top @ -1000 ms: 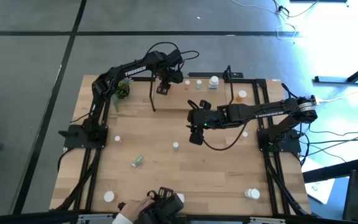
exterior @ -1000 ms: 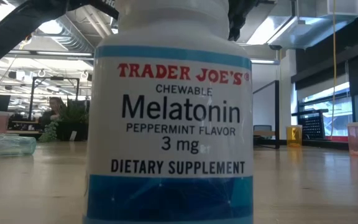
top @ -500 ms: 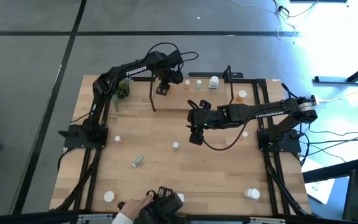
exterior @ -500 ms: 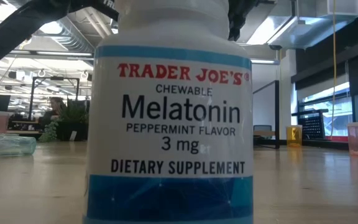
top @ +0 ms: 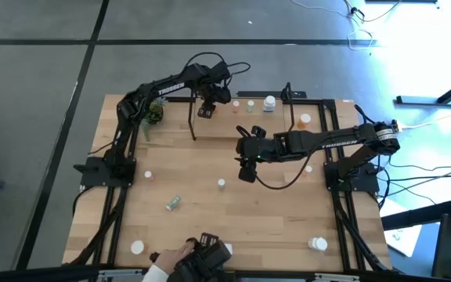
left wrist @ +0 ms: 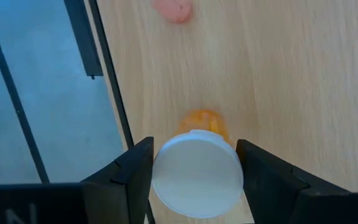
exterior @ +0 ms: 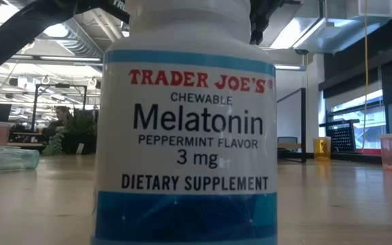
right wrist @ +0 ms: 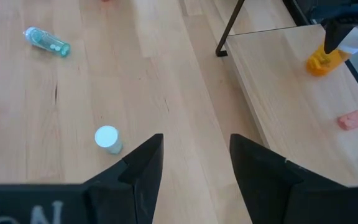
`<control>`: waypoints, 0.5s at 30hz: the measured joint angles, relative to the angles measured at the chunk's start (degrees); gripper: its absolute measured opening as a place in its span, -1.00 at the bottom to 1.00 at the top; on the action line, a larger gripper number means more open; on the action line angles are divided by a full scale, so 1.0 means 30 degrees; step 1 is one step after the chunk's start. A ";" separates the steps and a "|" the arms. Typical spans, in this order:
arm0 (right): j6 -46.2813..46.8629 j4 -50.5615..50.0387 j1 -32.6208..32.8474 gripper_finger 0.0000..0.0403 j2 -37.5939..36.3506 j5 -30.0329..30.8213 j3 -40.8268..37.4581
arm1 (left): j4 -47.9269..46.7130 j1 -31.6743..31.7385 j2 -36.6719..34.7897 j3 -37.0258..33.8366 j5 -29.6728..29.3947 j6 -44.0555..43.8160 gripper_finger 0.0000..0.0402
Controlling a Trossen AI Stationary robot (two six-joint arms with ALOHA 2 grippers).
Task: Pick and place medicine bottles onto shelf by color
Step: Put the bottom right orange pill bottle on the shelf
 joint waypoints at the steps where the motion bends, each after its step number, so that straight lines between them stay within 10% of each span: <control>1: 0.0004 0.0005 0.0000 -0.07 0.0000 0.0000 0.0000 | -0.0020 0.0000 0.0000 0.0000 0.0000 -0.0007 -0.03; 15: -0.0022 0.0005 -0.0006 -0.07 0.0000 0.0000 0.0000 | 0.0170 0.0000 0.0000 0.0000 -0.0291 0.0058 0.23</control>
